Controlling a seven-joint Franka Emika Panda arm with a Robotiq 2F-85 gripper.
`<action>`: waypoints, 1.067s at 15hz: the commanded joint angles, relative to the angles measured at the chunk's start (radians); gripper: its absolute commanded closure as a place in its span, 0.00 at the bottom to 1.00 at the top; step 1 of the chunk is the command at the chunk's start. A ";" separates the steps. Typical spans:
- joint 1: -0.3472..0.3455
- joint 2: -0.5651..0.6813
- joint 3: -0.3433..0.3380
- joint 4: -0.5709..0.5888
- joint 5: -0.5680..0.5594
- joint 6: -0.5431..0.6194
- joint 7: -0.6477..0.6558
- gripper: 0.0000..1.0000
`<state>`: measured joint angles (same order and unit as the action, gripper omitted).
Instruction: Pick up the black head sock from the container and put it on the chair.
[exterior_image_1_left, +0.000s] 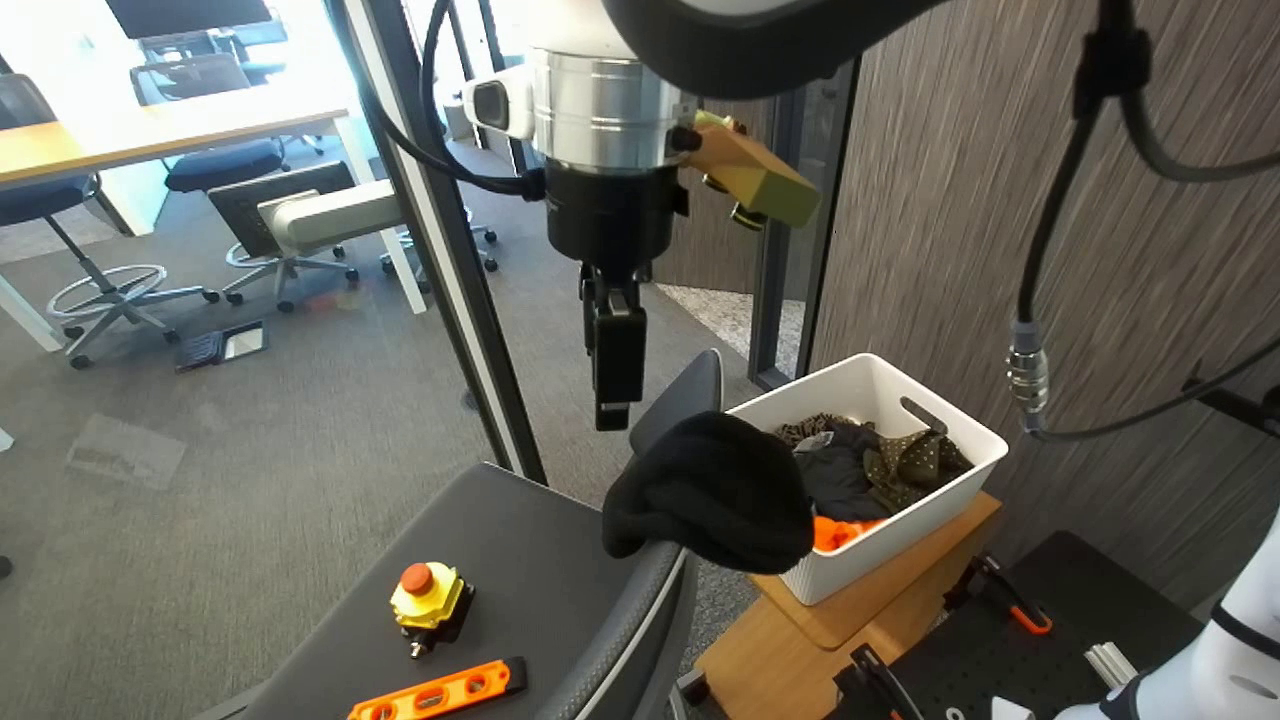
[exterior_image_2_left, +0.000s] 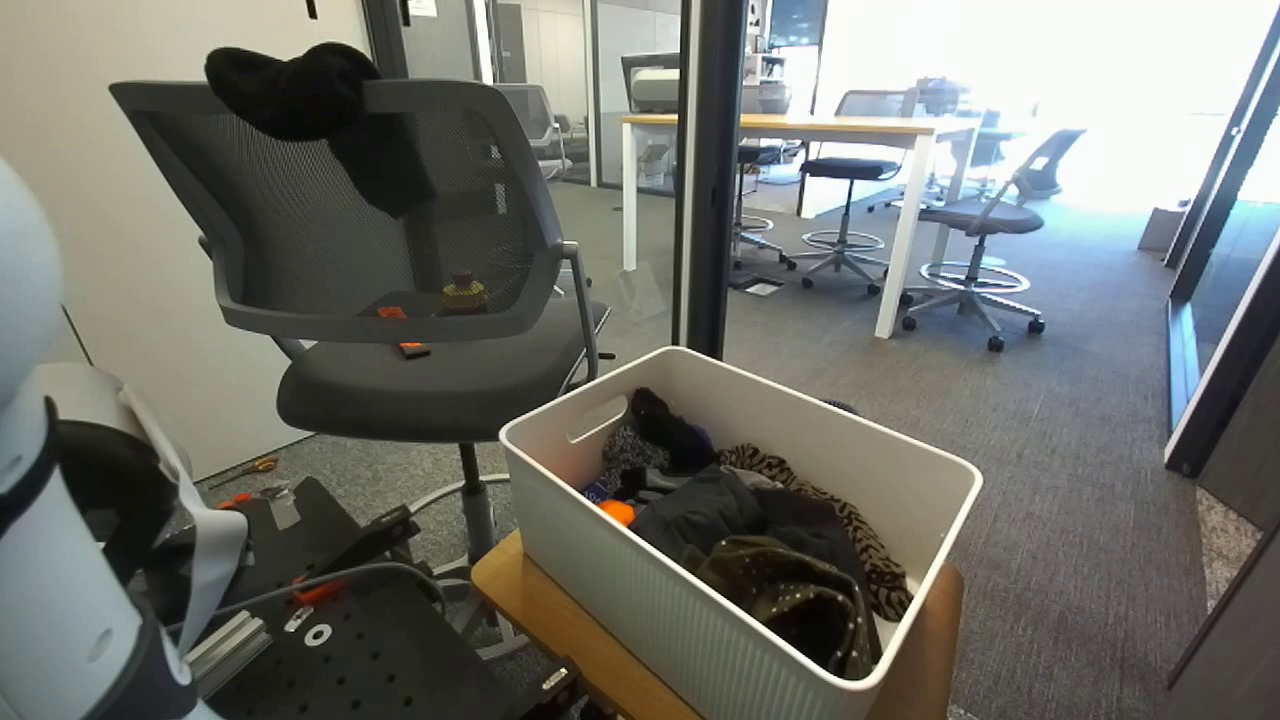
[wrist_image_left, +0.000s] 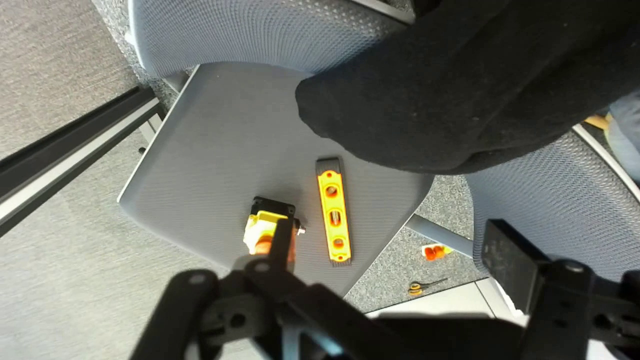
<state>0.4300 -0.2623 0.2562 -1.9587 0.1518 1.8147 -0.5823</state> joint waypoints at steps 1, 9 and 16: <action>-0.040 -0.027 -0.015 0.018 0.000 -0.037 0.005 0.00; -0.173 -0.250 -0.135 -0.135 -0.097 -0.030 0.105 0.00; -0.279 -0.405 -0.197 -0.383 -0.143 0.039 0.281 0.00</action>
<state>0.1889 -0.5753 0.0580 -2.2265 0.0378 1.8108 -0.4081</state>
